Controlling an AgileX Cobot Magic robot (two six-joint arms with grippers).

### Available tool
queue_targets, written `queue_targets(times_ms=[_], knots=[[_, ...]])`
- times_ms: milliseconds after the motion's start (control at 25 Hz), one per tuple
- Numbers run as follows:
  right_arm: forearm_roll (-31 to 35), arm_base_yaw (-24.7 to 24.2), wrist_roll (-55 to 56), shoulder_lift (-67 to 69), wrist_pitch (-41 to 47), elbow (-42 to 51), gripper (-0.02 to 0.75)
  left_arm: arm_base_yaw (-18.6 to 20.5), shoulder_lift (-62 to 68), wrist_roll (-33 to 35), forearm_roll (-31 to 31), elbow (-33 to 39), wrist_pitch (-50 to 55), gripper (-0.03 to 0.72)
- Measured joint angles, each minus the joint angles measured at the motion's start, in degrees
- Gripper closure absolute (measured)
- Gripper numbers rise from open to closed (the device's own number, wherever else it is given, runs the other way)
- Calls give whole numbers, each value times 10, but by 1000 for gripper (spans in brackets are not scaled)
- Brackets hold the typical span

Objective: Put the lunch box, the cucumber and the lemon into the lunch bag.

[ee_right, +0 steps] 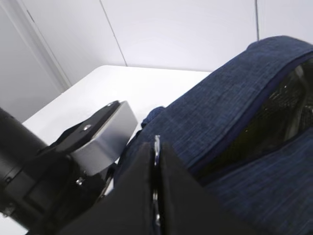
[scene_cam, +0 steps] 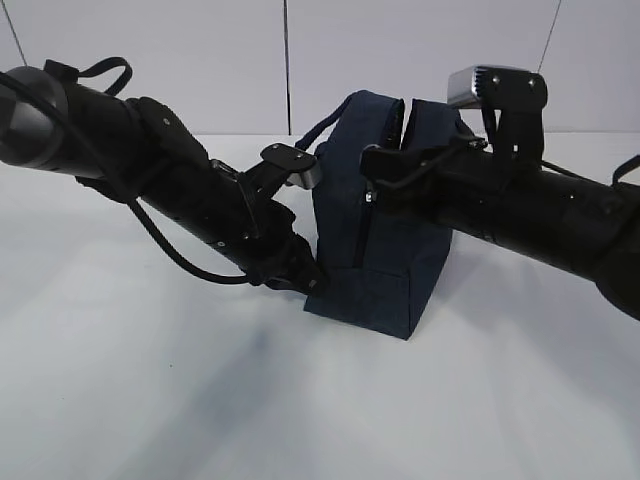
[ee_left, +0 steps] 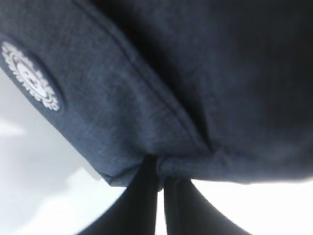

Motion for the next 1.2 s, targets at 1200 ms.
queue_targets(times_ms=[1200], knots=[[35,-80,-80,26,196,-182,721,0,0,0,-7,0,-1,699]])
